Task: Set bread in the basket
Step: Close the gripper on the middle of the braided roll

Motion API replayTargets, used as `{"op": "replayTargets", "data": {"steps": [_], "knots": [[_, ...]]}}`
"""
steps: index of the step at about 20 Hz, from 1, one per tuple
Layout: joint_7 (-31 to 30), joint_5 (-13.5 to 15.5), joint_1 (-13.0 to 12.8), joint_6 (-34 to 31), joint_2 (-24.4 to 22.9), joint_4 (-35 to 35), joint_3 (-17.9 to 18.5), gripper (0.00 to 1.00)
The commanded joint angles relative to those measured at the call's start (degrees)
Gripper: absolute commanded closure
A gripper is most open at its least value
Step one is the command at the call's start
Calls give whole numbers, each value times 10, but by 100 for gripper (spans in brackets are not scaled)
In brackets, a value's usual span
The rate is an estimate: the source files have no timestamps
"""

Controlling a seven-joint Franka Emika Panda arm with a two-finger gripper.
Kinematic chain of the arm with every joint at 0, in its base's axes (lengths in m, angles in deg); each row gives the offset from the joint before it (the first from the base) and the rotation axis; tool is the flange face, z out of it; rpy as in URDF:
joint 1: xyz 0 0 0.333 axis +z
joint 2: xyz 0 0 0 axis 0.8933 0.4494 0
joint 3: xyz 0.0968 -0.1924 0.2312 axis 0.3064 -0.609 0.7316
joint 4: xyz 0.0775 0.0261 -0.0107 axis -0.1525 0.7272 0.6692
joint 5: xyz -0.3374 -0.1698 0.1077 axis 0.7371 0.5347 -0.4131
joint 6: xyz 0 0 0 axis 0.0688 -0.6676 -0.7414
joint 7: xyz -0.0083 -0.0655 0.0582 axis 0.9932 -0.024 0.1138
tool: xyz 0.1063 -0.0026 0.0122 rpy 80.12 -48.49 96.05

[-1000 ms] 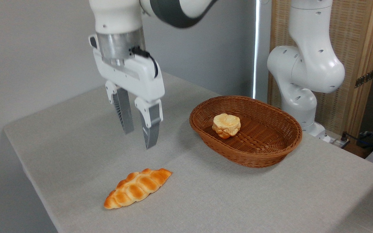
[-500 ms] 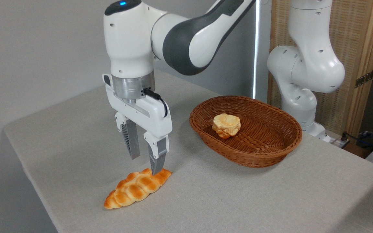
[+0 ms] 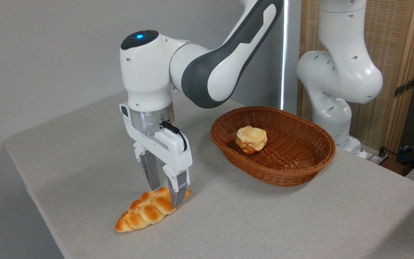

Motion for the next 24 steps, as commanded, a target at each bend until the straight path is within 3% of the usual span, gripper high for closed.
{"op": "replayTargets", "data": {"steps": [1, 24], "knots": [[-3, 0, -1, 39, -1, 8, 0, 0], [14, -3, 1, 92, 10, 15, 0, 0]]}}
